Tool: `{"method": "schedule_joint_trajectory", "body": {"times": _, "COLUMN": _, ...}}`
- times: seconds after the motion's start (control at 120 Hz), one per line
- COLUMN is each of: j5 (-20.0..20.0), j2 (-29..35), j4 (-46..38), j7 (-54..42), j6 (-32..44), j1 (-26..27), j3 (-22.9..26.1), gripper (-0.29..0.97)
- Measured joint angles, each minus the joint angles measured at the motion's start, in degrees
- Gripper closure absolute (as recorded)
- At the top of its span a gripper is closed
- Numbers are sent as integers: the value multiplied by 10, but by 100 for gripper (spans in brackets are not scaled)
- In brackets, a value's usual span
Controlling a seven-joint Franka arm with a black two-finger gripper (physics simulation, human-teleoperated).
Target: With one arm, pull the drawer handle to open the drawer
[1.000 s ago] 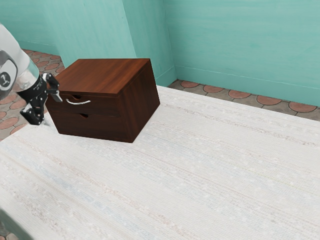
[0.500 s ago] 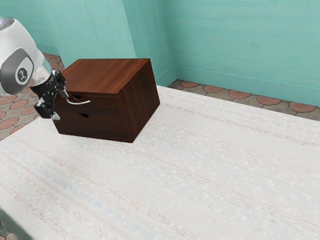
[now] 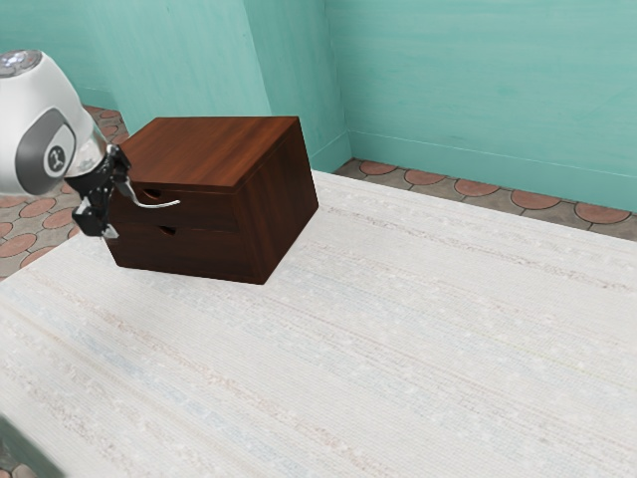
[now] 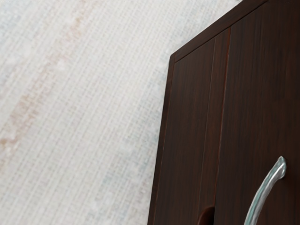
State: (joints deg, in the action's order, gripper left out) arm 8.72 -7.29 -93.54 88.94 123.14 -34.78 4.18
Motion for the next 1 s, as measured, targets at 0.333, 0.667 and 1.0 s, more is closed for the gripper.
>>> {"method": "schedule_joint_trajectory", "body": {"times": 0.333, "j5": 20, "j2": -19, "j4": 15, "j7": -4, "j6": 33, "j1": -1, "j3": -2, "gripper": 7}}
{"method": "schedule_joint_trajectory", "body": {"times": 0.667, "j5": 41, "j2": -23, "j4": 9, "j7": -7, "j6": 52, "j1": -1, "j3": -2, "gripper": 8}}
{"method": "schedule_joint_trajectory", "body": {"times": 1.0, "j5": 39, "j2": -25, "j4": 1, "j7": -11, "j6": 55, "j1": 0, "j3": -2, "gripper": 9}}
